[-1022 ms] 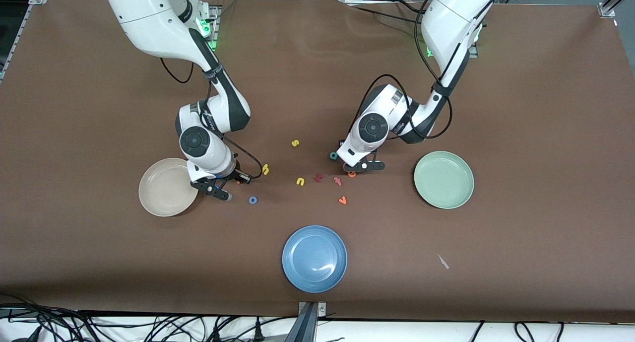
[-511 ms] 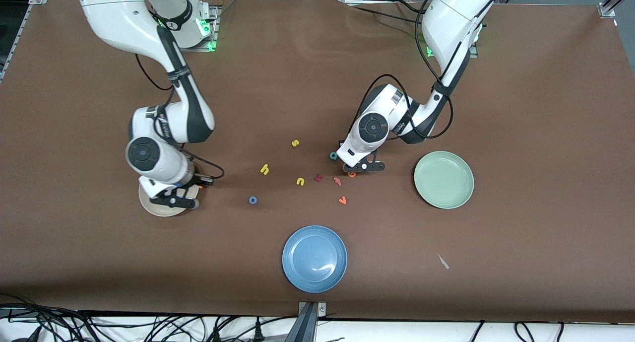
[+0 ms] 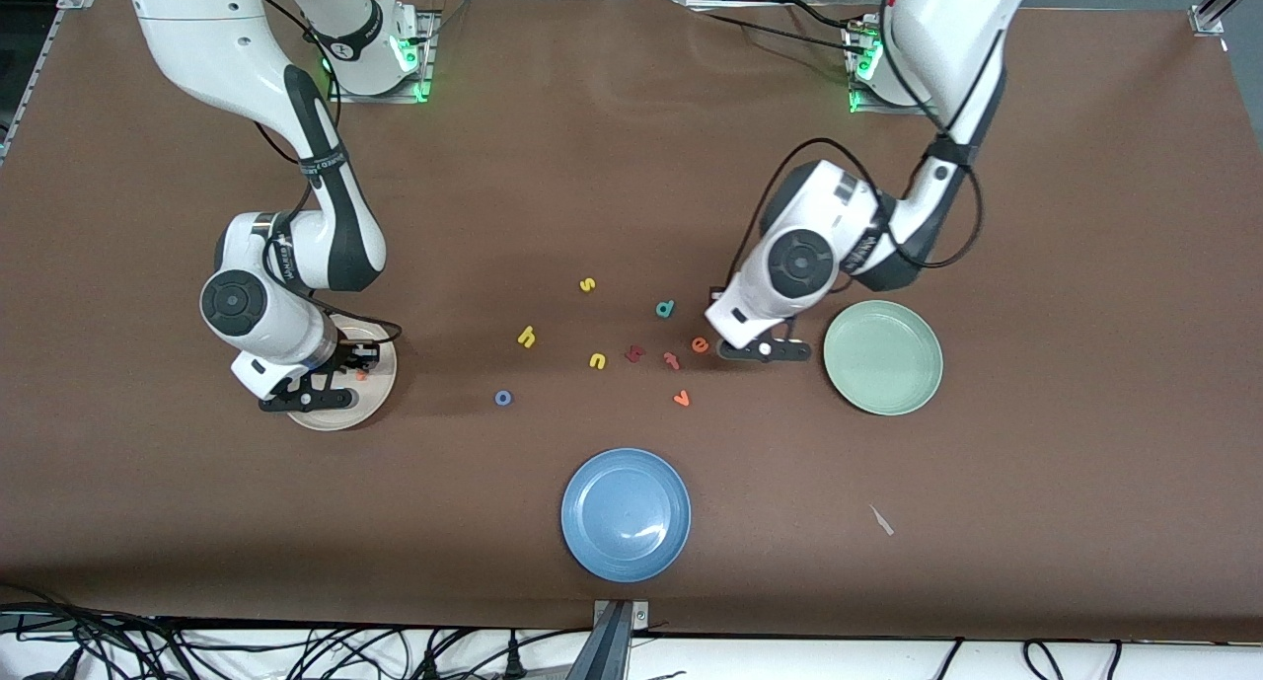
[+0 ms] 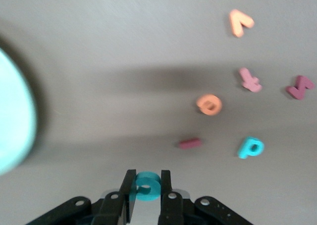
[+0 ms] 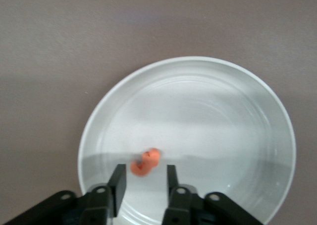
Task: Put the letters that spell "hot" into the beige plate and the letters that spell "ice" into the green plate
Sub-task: 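Carry the 3 to the beige plate while the left gripper carries the c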
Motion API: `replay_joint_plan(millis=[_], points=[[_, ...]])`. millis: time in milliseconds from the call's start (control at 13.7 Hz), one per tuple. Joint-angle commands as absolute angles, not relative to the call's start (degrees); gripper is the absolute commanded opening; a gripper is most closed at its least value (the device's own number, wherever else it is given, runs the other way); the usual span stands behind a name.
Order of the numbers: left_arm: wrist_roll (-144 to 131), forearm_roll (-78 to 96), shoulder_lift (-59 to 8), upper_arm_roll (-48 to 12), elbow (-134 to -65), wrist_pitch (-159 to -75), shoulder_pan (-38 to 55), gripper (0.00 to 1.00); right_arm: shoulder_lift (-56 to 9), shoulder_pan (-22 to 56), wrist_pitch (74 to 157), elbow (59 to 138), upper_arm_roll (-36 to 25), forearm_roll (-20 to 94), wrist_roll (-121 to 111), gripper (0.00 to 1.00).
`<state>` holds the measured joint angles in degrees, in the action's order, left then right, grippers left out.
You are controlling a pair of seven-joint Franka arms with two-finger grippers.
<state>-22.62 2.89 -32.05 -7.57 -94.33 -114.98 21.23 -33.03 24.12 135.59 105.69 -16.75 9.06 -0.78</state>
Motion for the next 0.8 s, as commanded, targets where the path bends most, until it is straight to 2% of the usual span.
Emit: replay_joint_plan(millis=[0,292,730], points=[[-11.5,1.6,-30.8,-4.2,-94.9,-114.0,20.0,0.06,-30.1,25.0,136.1,106.8,-14.6,12.6,1.9,1.0],[3.3,1.7,-31.6,3.1,-95.3,-114.4,19.9,0.06,-30.5,25.7,136.2,104.7,-8.6,12.7,11.5,1.0],[12.7,1.8,-34.6,9.4,-97.1,-114.8,18.9,0.06,-32.5,32.2,137.8,104.7,-8.3,12.6,33.7,1.0]])
